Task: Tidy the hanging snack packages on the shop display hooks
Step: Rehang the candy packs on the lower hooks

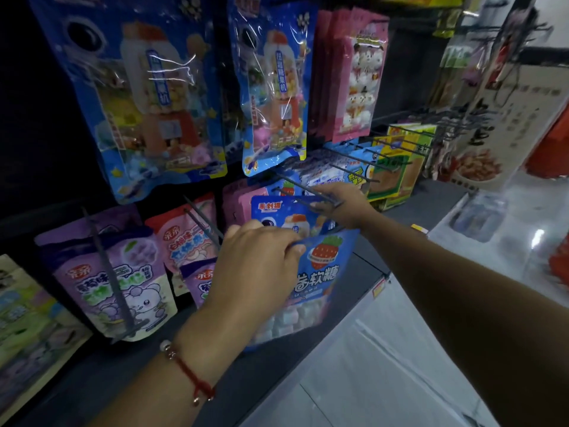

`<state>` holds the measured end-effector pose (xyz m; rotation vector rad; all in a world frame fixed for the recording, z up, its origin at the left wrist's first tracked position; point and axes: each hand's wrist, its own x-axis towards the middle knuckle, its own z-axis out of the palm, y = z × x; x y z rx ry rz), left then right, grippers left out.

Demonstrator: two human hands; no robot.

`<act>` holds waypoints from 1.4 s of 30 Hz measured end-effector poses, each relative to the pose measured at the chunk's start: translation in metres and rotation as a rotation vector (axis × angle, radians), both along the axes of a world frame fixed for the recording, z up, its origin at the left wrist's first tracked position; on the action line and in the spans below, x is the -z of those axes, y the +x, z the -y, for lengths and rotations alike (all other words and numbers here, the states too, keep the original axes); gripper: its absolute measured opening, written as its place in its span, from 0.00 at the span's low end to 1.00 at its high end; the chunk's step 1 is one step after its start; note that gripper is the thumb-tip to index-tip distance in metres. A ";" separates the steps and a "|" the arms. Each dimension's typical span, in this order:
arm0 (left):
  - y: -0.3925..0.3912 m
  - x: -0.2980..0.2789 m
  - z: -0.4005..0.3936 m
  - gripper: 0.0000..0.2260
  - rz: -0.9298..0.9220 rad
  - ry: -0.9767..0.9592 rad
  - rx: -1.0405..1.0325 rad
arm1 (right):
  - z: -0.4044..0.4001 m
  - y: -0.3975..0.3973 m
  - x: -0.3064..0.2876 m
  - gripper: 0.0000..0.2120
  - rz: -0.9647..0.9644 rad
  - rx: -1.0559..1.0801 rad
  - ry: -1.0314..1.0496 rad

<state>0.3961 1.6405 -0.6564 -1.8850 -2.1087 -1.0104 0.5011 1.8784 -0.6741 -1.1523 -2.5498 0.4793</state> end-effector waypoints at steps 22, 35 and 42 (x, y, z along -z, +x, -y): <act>-0.003 0.017 -0.008 0.10 -0.002 -0.033 -0.024 | 0.063 0.078 -0.010 0.04 -0.325 0.223 -0.183; 0.010 0.000 -0.053 0.10 0.194 -0.211 -0.003 | 0.124 0.160 -0.007 0.10 -0.108 0.659 0.036; 0.005 0.001 -0.091 0.17 0.264 -0.228 -0.038 | 0.124 0.174 -0.002 0.11 -0.088 0.750 -0.056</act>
